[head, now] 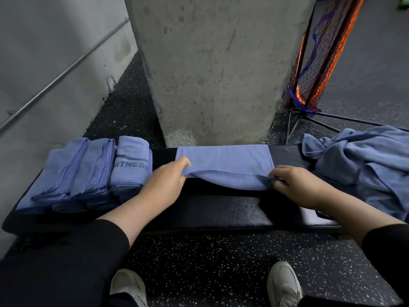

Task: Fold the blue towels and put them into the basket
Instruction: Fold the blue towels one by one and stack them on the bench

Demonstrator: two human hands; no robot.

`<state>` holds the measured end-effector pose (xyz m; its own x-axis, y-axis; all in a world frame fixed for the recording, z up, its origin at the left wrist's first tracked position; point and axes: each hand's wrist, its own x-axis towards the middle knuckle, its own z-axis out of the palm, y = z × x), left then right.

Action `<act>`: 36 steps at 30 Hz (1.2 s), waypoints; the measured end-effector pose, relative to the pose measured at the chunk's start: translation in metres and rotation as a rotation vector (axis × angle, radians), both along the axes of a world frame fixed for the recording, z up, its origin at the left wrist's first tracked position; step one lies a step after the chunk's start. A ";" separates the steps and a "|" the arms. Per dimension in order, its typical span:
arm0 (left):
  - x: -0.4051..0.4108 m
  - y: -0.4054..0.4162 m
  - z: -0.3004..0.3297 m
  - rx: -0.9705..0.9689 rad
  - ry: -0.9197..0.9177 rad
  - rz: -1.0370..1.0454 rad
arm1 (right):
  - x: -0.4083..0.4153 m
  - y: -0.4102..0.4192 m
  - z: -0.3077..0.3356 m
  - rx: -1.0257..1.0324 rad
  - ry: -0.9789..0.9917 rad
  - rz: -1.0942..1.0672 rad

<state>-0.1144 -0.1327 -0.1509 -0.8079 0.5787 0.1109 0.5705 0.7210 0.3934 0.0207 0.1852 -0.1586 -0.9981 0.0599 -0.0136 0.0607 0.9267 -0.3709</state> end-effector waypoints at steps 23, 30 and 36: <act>0.027 -0.010 0.042 -0.164 -0.757 -0.167 | 0.035 0.000 0.057 -0.310 -0.473 -0.118; -0.005 0.026 0.056 0.094 -0.301 0.144 | -0.004 0.009 0.054 -0.350 0.028 -0.382; -0.026 0.058 0.029 0.142 -0.165 0.253 | -0.039 0.004 0.034 -0.287 0.035 -0.454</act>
<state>-0.1401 -0.0751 -0.1219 -0.9379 0.3455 0.0314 0.3003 0.7632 0.5721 -0.0187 0.1894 -0.1246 -0.8729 0.4841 -0.0604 0.4147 0.6710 -0.6146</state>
